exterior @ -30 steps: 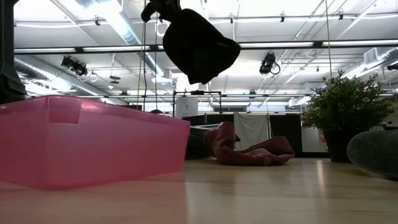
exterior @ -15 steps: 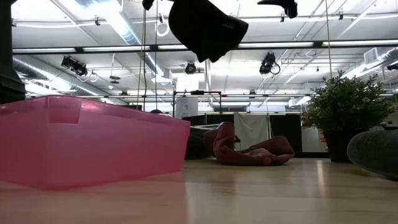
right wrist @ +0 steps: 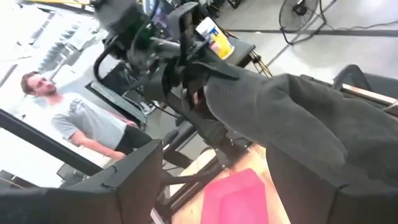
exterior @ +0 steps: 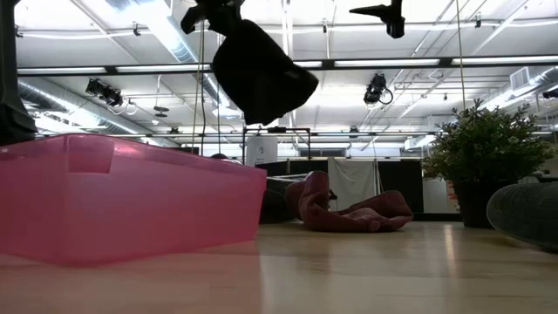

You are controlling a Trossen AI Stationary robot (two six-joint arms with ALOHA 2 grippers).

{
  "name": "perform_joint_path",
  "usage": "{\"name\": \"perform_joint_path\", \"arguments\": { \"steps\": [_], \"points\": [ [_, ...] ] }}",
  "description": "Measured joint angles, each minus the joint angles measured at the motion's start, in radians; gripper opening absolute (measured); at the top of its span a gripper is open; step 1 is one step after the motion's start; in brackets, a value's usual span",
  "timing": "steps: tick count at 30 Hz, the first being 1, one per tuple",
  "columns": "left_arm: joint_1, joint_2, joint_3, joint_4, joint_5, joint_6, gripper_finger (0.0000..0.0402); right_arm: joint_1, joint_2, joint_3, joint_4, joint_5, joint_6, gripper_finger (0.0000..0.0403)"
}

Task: Pick & Place hat
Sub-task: Put the left black cap into the transparent bin

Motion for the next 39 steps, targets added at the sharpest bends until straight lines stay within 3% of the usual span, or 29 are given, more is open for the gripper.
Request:
{"name": "perform_joint_path", "arguments": {
  "steps": [2, 5, 14, 21, 27, 30, 36, 39],
  "points": [
    [0.029, 0.0, 0.0, 0.014, 0.042, 0.046, 0.0012, 0.0, 0.0, -0.009, 0.001, 0.0, 0.005, 0.0288],
    [0.04, 0.018, 0.002, 0.031, 0.027, 0.205, 0.0012, 0.0, 0.001, -0.016, 0.011, 0.0, 0.018, 0.0288],
    [0.053, 0.16, 0.0, -0.024, -0.137, 0.577, 0.0012, 0.0, 0.0, -0.045, 0.08, 0.0, 0.052, 0.0288],
    [0.067, 0.187, 0.001, 0.013, -0.101, 0.592, 0.0012, 0.001, 0.0, -0.047, 0.097, 0.001, 0.052, 0.0288],
    [0.074, 0.188, 0.0, -0.027, -0.058, 0.402, 0.0012, 0.001, 0.0, -0.047, 0.099, 0.002, 0.056, 0.0288],
    [0.059, 0.188, 0.0, 0.038, -0.093, 0.084, 0.0012, 0.001, 0.0, -0.047, 0.099, 0.003, 0.052, 0.0288],
    [0.026, 0.181, 0.003, 0.079, -0.271, -0.616, 0.002, 0.001, 0.0, -0.047, 0.099, 0.003, 0.041, 0.0288],
    [0.022, 0.169, 0.003, 0.022, -0.23, -0.839, 0.0016, 0.001, 0.0, -0.047, 0.099, 0.003, 0.031, 0.0288]
  ]
}}
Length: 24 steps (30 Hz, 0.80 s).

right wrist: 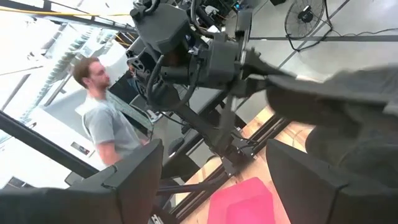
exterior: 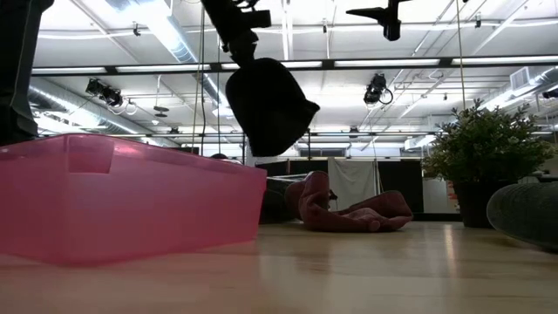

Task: Pick & Place hat
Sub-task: Put the left black cap into the transparent bin

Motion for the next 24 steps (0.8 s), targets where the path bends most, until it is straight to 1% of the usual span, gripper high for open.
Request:
{"name": "perform_joint_path", "arguments": {
  "steps": [1, 3, 4, 5, 6, 9, 11, 12, 14, 16, 20, 24],
  "points": [
    [-0.005, -0.002, 0.0, -0.008, 0.025, -0.009, 0.0012, 0.0, 0.0, 0.0, 0.0, 0.0, -0.006, 0.0288],
    [-0.016, -0.004, 0.0, -0.012, 0.029, -0.008, 0.0011, 0.0, 0.0, 0.0, 0.0, 0.0, -0.009, 0.0288],
    [-0.027, -0.005, 0.0, -0.014, 0.021, 0.048, 0.0011, 0.0, 0.0, 0.0, 0.0, 0.0, -0.013, 0.0288],
    [-0.038, -0.006, 0.0, -0.022, 0.015, 0.149, 0.0011, 0.0, 0.0, 0.0, 0.0, 0.0, -0.015, 0.0288],
    [-0.049, -0.007, 0.0, -0.041, 0.003, 0.282, 0.0011, 0.0, 0.0, 0.0, -0.001, 0.0, -0.02, 0.0288],
    [-0.081, -0.007, -0.004, -0.123, -0.072, 0.688, 0.0014, 0.0, 0.0, 0.0, -0.001, 0.0, -0.042, 0.0288],
    [-0.087, -0.007, -0.017, -0.14, -0.069, 0.898, 0.0014, 0.0, 0.0, 0.0, -0.001, 0.0, -0.043, 0.0288],
    [-0.084, -0.007, -0.023, -0.136, -0.049, 0.963, 0.0012, 0.0, 0.0, 0.0, -0.001, 0.0, -0.045, 0.0288],
    [-0.068, -0.006, -0.037, -0.126, -0.002, 1.034, 0.0011, 0.0, 0.0, 0.0, -0.001, 0.0, -0.057, 0.0288],
    [-0.05, -0.007, -0.064, -0.112, 0.009, 1.092, 0.0011, 0.0, 0.0, 0.0, -0.001, 0.0, -0.058, 0.0288],
    [-0.021, -0.006, -0.133, -0.061, -0.044, 1.242, 0.0011, 0.0, 0.0, 0.0, -0.001, 0.0, -0.059, 0.0288],
    [-0.015, -0.006, -0.189, 0.011, -0.047, 1.418, 0.0011, 0.0, 0.0, 0.0, -0.003, -0.003, -0.066, 0.0288]
  ]
}}
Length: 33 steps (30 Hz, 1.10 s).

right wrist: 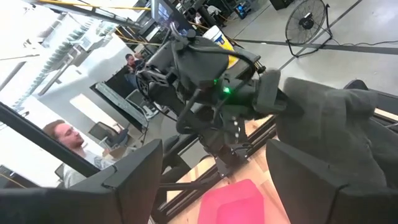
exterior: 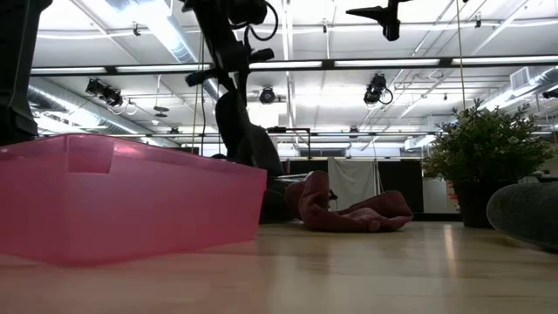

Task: Pick & Place hat
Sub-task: Put the left black cap into the transparent bin

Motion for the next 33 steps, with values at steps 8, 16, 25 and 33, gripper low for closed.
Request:
{"name": "perform_joint_path", "arguments": {
  "steps": [8, 16, 25, 33],
  "points": [
    [-0.03, 0.0, -0.055, 0.034, 0.099, 0.051, 0.0011, 0.0, 0.0, 0.0, -0.002, 0.0, -0.019, 0.0288],
    [-0.029, -0.011, -0.201, 0.077, 0.133, 0.056, 0.0011, 0.0, 0.0, 0.0, -0.006, 0.0, -0.029, 0.0288],
    [-0.032, -0.009, -0.307, 0.371, 0.164, 0.064, 0.0011, 0.0, 0.0, -0.009, -0.006, 0.0, -0.024, 0.0288],
    [-0.016, -0.007, -0.306, 0.41, 0.266, 0.103, 0.0012, 0.0, 0.0, -0.075, 0.015, 0.0, 0.025, 0.0288]
  ]
}}
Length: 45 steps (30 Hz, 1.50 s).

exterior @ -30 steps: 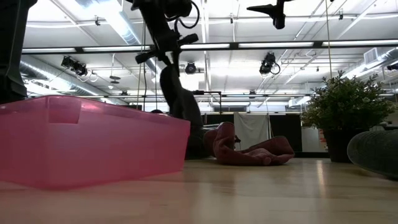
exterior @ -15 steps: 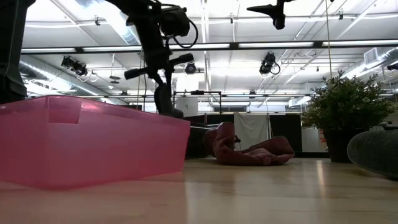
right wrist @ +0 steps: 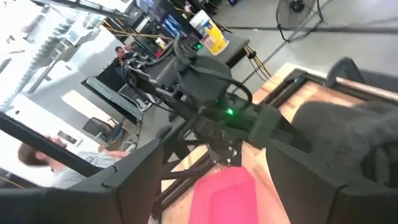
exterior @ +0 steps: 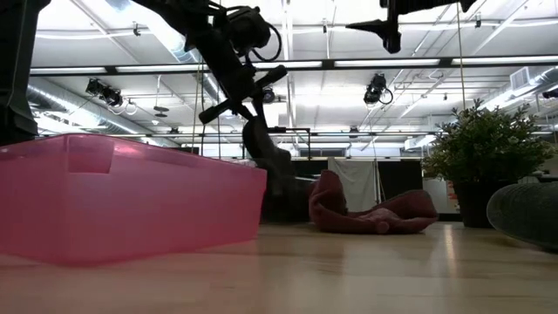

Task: Pick & Place hat
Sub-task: Put the left black cap into the transparent bin, then put the left red cap into the red bin

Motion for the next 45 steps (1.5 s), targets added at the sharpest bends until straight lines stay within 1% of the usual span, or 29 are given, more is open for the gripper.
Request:
{"name": "perform_joint_path", "arguments": {
  "steps": [4, 7, 9, 12, 16, 20, 22, 24, 27, 30, 32, 35, 38, 40, 42, 43, 45],
  "points": [
    [0.027, 0.002, 0.001, -0.038, 0.014, -0.002, 0.0014, 0.011, 0.0, -0.039, 0.078, -0.004, 0.022, 0.0288],
    [0.05, 0.002, 0.002, -0.083, 0.033, -0.043, 0.0015, 0.015, 0.0, -0.068, 0.152, -0.007, 0.047, 0.0288],
    [0.061, 0.011, 0.003, -0.098, 0.053, -0.078, 0.0023, 0.016, 0.0, -0.077, 0.19, -0.01, 0.064, 0.0288],
    [0.072, 0.021, 0.002, -0.092, 0.086, -0.196, 0.0049, 0.015, 0.0, -0.077, 0.213, -0.012, 0.064, 0.0288],
    [0.077, 0.031, -0.001, -0.077, 0.072, -0.382, 0.011, 0.016, 0.0, -0.077, 0.214, -0.018, 0.065, 0.0288],
    [0.085, 0.03, -0.001, -0.066, 0.002, -0.44, 0.0185, 0.016, 0.0, -0.077, 0.217, -0.026, 0.066, 0.0288],
    [0.085, 0.029, 0.0, -0.052, -0.064, -0.473, 0.0221, 0.016, 0.0, -0.077, 0.22, -0.026, 0.066, 0.0288],
    [0.081, 0.029, 0.0, -0.056, -0.189, -0.56, 0.0252, 0.015, 0.0, -0.077, 0.224, -0.026, 0.063, 0.0288],
    [0.071, 0.028, 0.0, -0.047, -0.34, -0.566, 0.0283, 0.015, 0.0, -0.077, 0.231, -0.026, 0.062, 0.0288],
    [0.069, 0.025, 0.005, -0.047, -0.475, -0.547, 0.0293, 0.015, 0.0, -0.077, 0.233, -0.026, 0.059, 0.0288],
    [0.07, 0.023, 0.023, -0.044, -0.535, -0.573, 0.0294, 0.015, 0.0, -0.077, 0.235, -0.026, 0.059, 0.0288],
    [0.073, 0.003, 0.048, -0.047, -0.596, -0.602, 0.0295, 0.015, 0.0, -0.077, 0.236, -0.026, 0.052, 0.0288],
    [0.074, -0.026, 0.081, -0.048, -0.596, -0.628, 0.0295, 0.015, 0.0, -0.077, 0.24, -0.027, 0.048, 0.0288],
    [0.067, -0.049, 0.102, -0.051, -0.547, -0.632, 0.0295, 0.015, 0.0, -0.077, 0.249, -0.034, 0.044, 0.0288],
    [0.05, -0.06, 0.115, -0.045, -0.523, -0.597, 0.0295, 0.015, 0.0, -0.077, 0.258, -0.039, 0.044, 0.0288],
    [0.041, -0.061, 0.116, -0.04, -0.529, -0.578, 0.0295, 0.015, 0.0, -0.077, 0.261, -0.043, 0.043, 0.0288],
    [0.026, -0.06, 0.127, -0.022, -0.575, -0.567, 0.0295, 0.015, 0.0, -0.077, 0.265, -0.045, 0.04, 0.0288]
  ]
}}
